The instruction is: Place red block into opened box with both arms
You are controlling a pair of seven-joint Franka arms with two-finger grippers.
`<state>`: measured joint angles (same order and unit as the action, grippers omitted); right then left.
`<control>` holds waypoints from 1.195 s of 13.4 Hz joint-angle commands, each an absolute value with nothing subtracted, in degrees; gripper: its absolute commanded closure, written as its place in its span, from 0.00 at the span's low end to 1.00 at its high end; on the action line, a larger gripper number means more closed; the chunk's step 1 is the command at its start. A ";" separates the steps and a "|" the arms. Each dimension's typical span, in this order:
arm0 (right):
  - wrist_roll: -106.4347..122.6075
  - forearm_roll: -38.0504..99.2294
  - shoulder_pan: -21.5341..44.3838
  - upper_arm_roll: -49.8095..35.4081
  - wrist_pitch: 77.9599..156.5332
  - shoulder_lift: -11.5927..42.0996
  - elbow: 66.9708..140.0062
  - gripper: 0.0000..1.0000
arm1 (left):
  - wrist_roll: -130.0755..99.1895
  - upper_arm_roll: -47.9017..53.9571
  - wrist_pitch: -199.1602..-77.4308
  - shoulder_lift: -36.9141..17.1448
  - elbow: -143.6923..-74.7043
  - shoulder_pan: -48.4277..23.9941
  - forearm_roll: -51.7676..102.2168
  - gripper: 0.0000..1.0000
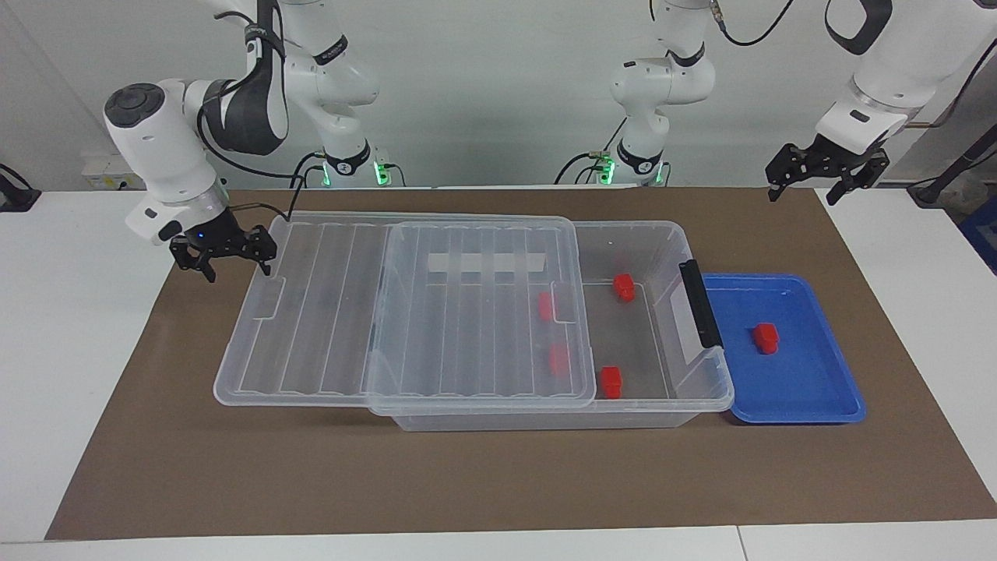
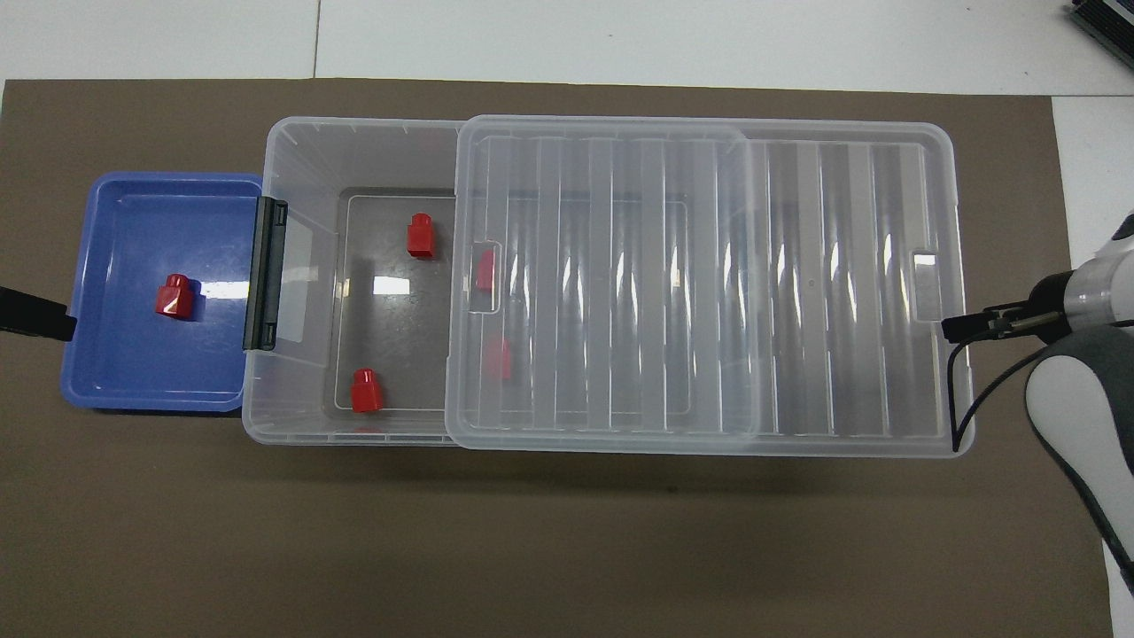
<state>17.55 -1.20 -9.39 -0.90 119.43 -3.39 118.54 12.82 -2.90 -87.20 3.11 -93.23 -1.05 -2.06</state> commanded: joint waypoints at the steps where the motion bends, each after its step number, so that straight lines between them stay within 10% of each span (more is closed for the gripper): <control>1: 21.00 -1.23 -11.34 -1.41 121.55 -4.04 119.79 0.00 | 12.83 -2.99 -86.84 4.48 -94.31 -1.23 -2.46 0.00; 16: -11.68 -1.41 -1.41 -1.67 98.54 -2.12 98.02 0.00 | 13.36 -3.08 -109.12 -0.95 -104.22 3.07 -3.08 0.00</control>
